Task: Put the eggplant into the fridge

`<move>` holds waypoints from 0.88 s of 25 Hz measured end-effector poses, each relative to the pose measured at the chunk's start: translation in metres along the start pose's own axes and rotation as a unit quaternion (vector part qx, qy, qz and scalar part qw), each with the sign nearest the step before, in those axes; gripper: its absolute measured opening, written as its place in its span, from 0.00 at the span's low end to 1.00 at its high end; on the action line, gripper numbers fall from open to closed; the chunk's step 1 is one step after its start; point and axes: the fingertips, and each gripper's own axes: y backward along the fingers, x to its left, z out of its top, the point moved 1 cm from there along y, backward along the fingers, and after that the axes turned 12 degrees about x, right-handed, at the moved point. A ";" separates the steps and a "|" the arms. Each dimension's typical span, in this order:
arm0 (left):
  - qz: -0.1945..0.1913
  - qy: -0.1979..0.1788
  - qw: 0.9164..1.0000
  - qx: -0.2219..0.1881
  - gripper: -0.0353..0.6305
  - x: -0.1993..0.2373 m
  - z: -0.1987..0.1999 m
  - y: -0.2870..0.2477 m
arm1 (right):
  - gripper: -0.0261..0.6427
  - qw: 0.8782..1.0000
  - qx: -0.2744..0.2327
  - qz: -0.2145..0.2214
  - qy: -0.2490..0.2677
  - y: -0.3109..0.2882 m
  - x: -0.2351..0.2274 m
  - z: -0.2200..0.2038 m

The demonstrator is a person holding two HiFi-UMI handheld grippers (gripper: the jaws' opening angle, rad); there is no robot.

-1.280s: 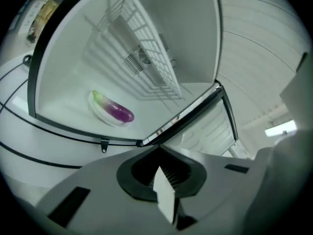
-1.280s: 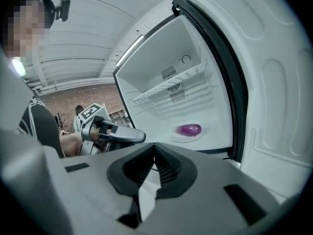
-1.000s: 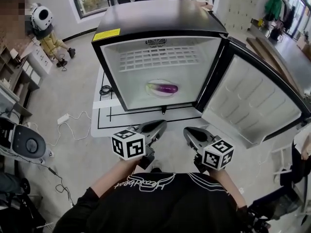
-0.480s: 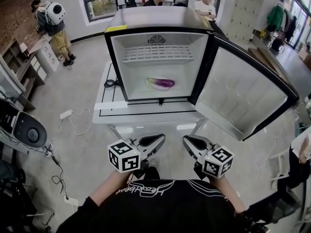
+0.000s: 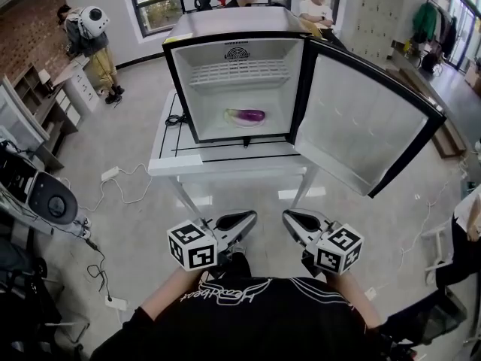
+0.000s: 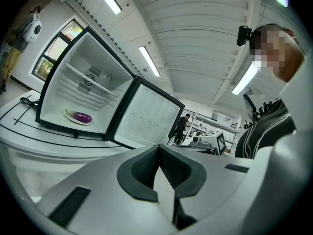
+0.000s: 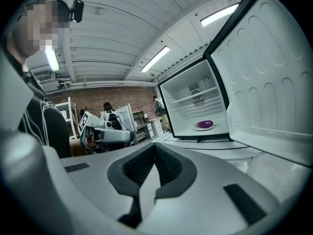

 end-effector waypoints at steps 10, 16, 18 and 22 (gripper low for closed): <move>-0.009 -0.006 1.000 0.018 0.06 -0.039 -0.028 -0.002 | 0.05 1.000 -0.002 0.012 0.007 0.026 0.024 -0.023; -0.007 -0.011 1.000 0.027 0.06 -0.050 -0.036 -0.006 | 0.05 1.000 -0.010 0.009 0.012 0.038 0.028 -0.025; -0.004 -0.020 0.999 0.031 0.06 -0.053 -0.037 -0.007 | 0.05 1.000 -0.010 0.008 0.009 0.042 0.029 -0.028; -0.016 -0.017 0.999 0.034 0.06 -0.059 -0.040 -0.011 | 0.05 1.000 -0.008 0.004 0.006 0.047 0.028 -0.035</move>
